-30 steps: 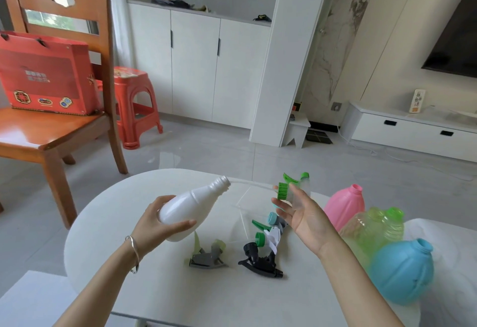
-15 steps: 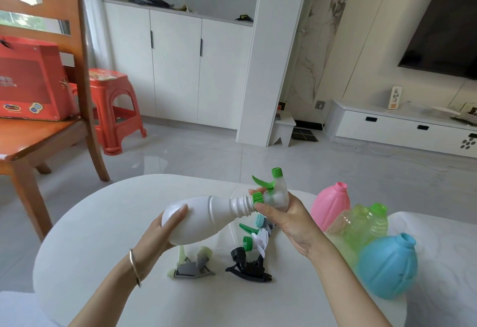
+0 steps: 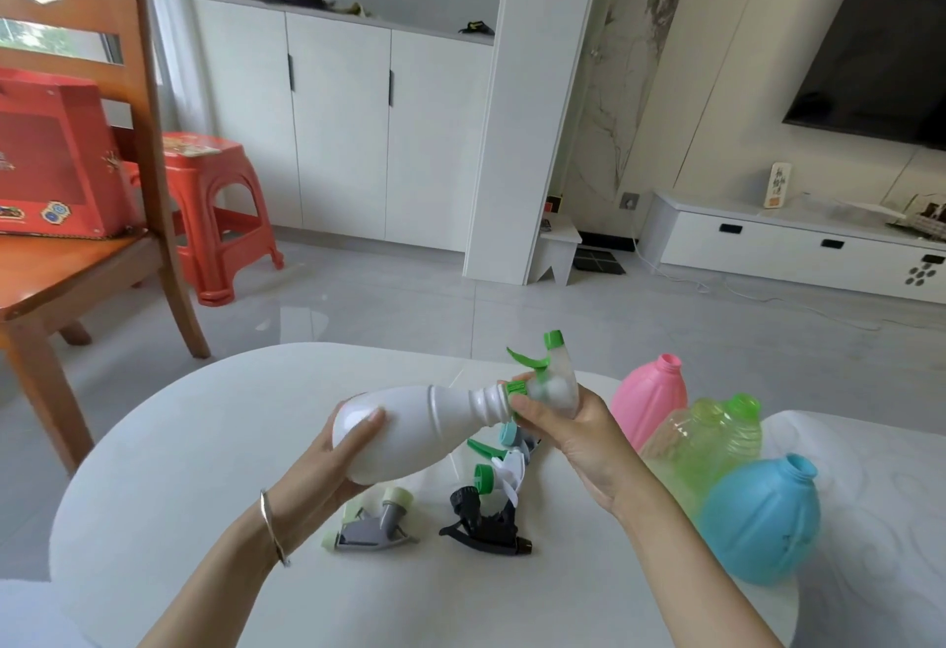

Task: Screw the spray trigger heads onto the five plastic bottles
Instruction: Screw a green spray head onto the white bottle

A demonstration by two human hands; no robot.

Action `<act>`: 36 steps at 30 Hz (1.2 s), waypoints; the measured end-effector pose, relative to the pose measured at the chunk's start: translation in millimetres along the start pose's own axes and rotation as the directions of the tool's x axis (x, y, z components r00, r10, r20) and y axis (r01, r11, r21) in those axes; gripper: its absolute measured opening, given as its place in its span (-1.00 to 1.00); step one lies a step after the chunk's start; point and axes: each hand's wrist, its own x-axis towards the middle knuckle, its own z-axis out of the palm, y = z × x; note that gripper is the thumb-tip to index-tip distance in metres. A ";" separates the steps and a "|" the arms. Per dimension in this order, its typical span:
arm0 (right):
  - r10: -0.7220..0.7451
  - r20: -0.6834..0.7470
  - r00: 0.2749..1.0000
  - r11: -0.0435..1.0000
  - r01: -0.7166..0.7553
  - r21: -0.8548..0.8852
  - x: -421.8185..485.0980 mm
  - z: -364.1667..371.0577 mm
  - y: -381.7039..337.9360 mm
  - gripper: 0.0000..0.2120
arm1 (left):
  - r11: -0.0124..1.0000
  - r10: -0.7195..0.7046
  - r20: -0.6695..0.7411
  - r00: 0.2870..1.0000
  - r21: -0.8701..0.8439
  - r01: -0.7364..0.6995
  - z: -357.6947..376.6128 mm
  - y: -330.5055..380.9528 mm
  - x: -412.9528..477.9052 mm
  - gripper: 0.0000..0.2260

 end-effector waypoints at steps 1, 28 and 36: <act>0.012 -0.059 0.998 1.000 -0.011 0.026 1.3 0.8 3.1 -0.47 | 1.000 0.018 0.028 0.999 0.004 -0.018 1.0 0.3 -0.5 -0.28; 0.095 -0.186 0.978 0.977 -0.056 0.206 5.3 5.2 6.7 -0.68 | 0.986 -0.129 0.084 0.988 0.117 0.119 5.7 4.2 -4.0 -0.45; 0.108 -0.177 0.978 0.968 -0.063 0.241 2.4 6.2 6.1 -0.67 | 0.971 -0.238 0.100 0.966 0.013 0.238 9.9 9.6 -8.7 -0.42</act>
